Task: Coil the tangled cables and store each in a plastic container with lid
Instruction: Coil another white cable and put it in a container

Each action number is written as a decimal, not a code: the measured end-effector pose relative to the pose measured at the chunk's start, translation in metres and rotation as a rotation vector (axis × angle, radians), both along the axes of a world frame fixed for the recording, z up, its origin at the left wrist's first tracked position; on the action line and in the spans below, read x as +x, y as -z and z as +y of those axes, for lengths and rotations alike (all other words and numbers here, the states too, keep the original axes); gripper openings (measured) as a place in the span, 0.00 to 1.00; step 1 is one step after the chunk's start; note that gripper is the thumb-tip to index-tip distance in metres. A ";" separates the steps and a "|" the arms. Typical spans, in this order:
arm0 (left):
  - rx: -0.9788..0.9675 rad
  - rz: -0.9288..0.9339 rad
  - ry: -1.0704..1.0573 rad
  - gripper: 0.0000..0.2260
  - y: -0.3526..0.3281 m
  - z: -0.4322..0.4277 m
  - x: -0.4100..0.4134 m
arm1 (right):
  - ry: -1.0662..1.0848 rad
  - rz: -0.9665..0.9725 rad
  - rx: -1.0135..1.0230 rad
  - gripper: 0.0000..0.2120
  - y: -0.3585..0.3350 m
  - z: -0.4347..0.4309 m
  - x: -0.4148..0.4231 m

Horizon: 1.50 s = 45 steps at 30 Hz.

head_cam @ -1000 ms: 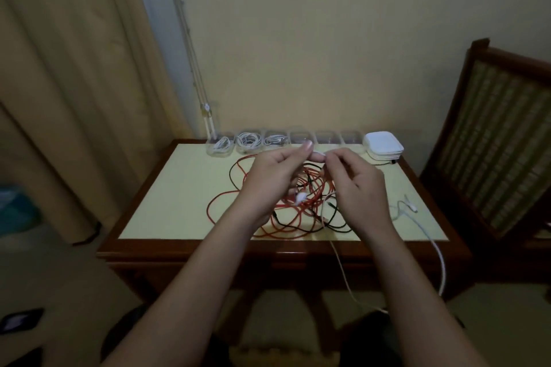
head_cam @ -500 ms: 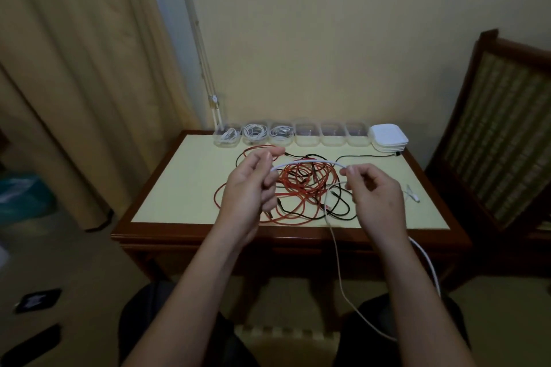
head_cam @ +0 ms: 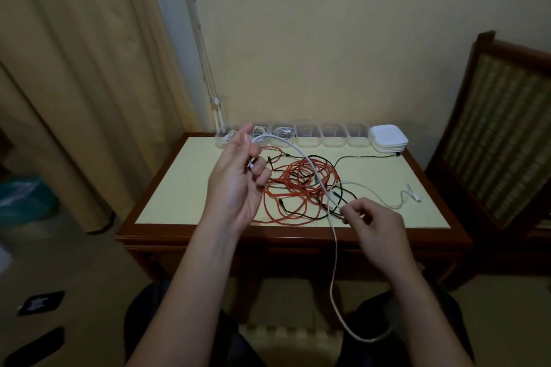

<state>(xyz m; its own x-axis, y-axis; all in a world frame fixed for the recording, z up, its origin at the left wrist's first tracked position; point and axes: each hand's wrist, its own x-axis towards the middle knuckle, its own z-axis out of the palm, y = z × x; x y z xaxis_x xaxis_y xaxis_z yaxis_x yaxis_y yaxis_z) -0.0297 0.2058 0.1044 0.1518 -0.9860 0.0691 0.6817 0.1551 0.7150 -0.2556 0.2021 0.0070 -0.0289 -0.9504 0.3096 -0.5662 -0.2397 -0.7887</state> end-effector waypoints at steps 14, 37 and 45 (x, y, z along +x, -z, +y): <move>-0.232 -0.988 -0.033 0.16 0.002 0.021 -0.027 | -0.120 0.115 -0.456 0.16 -0.074 0.025 0.032; 0.113 0.181 0.579 0.14 -0.003 0.025 -0.040 | -0.275 -0.748 0.136 0.18 -0.088 0.040 0.043; 0.204 0.223 0.520 0.18 0.001 0.027 -0.052 | -0.175 -0.826 0.146 0.17 -0.091 0.047 0.055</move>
